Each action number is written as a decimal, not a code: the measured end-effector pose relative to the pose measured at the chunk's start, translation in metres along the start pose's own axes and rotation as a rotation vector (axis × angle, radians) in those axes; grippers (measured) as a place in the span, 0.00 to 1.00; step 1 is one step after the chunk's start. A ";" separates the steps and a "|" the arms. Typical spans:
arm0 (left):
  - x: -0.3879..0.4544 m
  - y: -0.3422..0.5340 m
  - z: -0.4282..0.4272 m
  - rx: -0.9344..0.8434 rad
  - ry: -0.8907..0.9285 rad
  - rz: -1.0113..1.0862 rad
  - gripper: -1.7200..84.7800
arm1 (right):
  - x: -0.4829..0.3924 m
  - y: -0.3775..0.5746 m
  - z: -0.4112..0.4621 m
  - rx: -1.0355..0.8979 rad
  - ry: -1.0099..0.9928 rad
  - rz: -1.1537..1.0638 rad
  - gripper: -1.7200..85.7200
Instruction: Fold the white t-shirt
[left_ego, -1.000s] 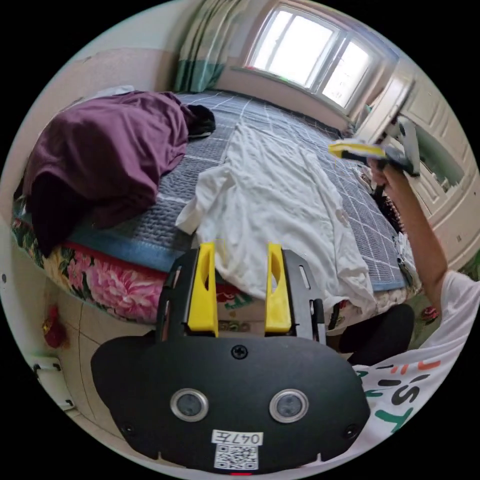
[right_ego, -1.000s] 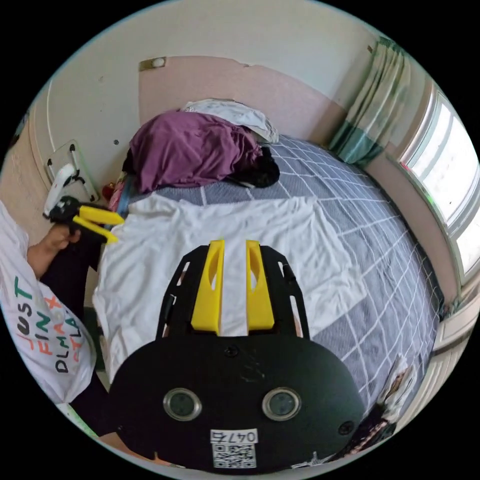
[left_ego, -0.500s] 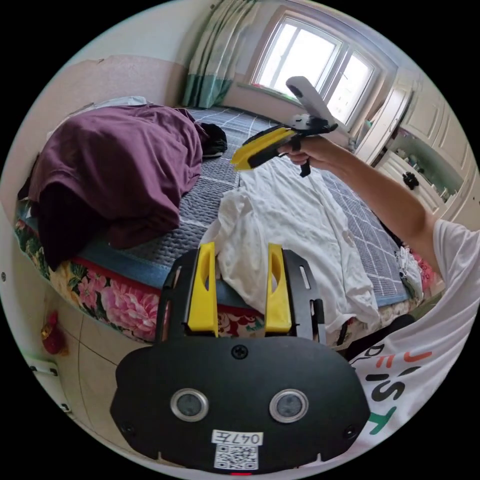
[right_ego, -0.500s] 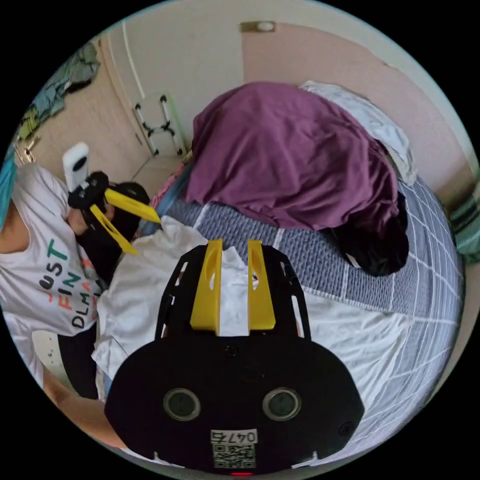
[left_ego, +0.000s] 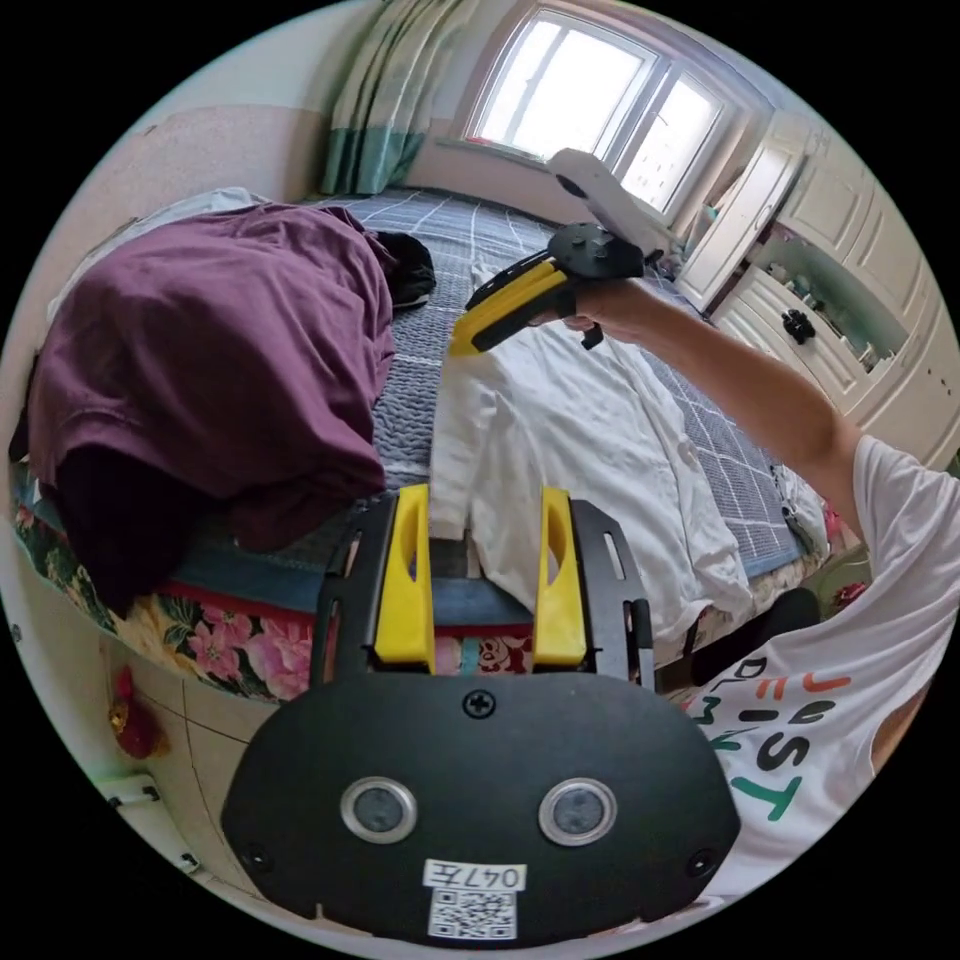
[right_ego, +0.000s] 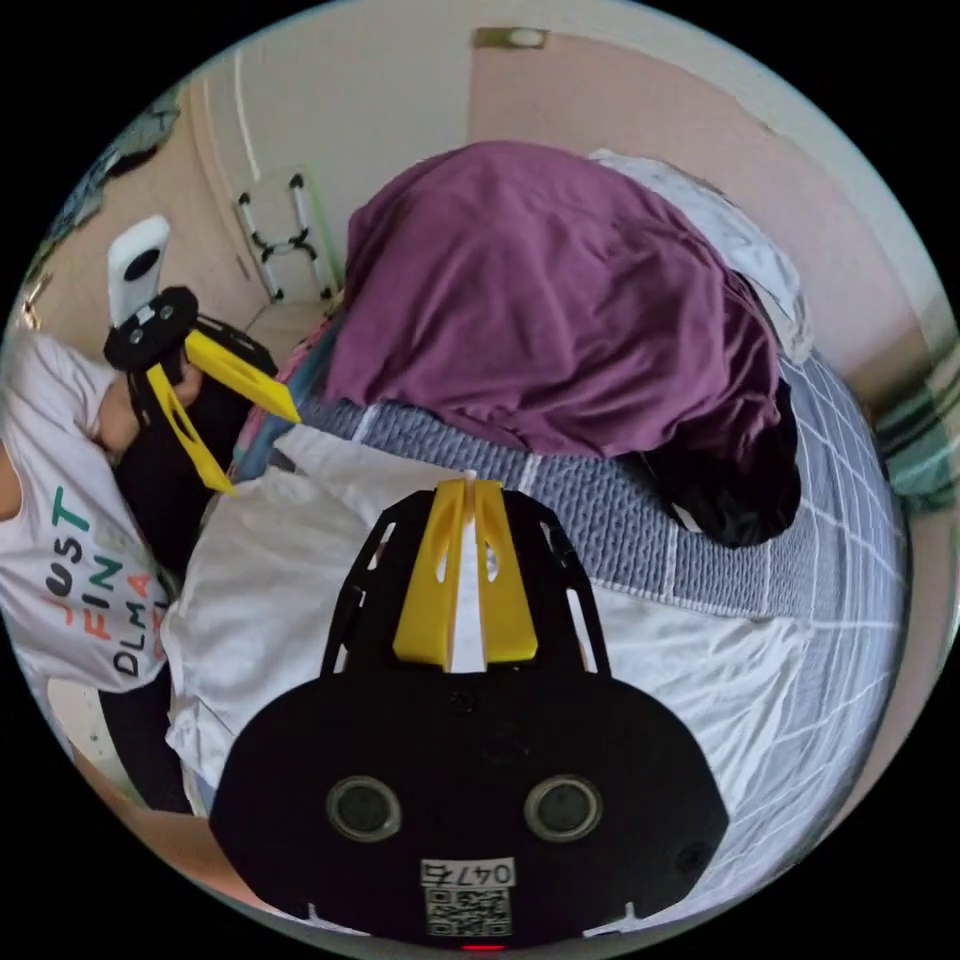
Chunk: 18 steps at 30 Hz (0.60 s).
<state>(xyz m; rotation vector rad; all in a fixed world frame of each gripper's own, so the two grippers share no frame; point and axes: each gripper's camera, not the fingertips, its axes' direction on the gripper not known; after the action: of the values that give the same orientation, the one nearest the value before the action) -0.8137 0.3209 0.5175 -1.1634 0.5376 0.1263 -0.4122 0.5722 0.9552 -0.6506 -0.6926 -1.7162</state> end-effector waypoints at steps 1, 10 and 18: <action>0.000 -0.004 0.000 -0.014 -0.008 0.008 0.20 | 0.012 0.008 0.001 0.035 0.000 0.063 0.02; -0.001 -0.078 0.032 -0.170 -0.134 0.108 0.20 | 0.066 0.048 0.020 0.140 -0.088 0.304 0.04; -0.016 -0.107 0.074 -0.269 -0.162 0.121 0.13 | 0.120 0.081 -0.028 0.234 0.006 0.397 0.03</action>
<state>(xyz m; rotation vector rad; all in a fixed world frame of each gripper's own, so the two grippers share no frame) -0.7632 0.3464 0.6355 -1.3684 0.4558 0.4038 -0.3630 0.4568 1.0332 -0.5739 -0.6941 -1.2502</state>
